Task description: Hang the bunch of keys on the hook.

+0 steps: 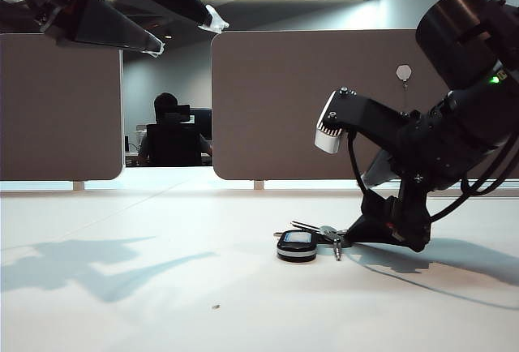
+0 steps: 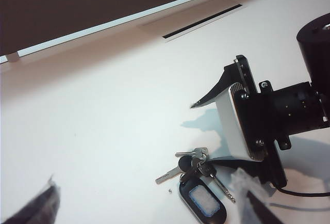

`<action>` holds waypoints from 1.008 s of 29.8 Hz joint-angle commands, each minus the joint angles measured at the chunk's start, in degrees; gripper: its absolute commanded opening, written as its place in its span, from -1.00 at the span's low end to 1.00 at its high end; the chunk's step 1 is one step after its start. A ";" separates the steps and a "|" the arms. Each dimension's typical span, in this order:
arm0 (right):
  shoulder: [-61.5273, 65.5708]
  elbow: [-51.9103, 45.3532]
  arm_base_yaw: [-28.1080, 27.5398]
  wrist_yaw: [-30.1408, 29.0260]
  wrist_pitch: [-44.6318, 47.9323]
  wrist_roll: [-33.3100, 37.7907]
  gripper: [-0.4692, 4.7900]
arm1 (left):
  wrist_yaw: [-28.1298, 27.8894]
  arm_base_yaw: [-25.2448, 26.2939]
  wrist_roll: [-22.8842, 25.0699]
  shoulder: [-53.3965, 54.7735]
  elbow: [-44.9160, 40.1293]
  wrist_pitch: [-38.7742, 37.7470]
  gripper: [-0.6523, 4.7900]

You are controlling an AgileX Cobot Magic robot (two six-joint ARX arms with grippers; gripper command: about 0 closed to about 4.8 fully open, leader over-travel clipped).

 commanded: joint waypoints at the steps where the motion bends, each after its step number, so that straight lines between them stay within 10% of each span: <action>1: 0.72 0.02 0.09 -0.72 -0.22 -0.22 0.72 | -0.09 -0.02 0.17 -0.07 0.33 0.33 1.00; 14: 2.69 0.02 0.20 -1.05 -0.61 -0.22 0.06 | -0.09 -0.02 0.17 -0.07 0.33 -1.51 1.00; 26: 5.18 0.02 2.12 -3.26 -0.68 -0.79 0.04 | -0.09 -0.02 0.00 -0.07 0.33 -2.01 1.00; 30: 6.73 0.02 2.99 -2.34 -0.96 -1.68 -0.23 | -0.09 -0.02 0.02 -0.09 0.33 -2.45 1.00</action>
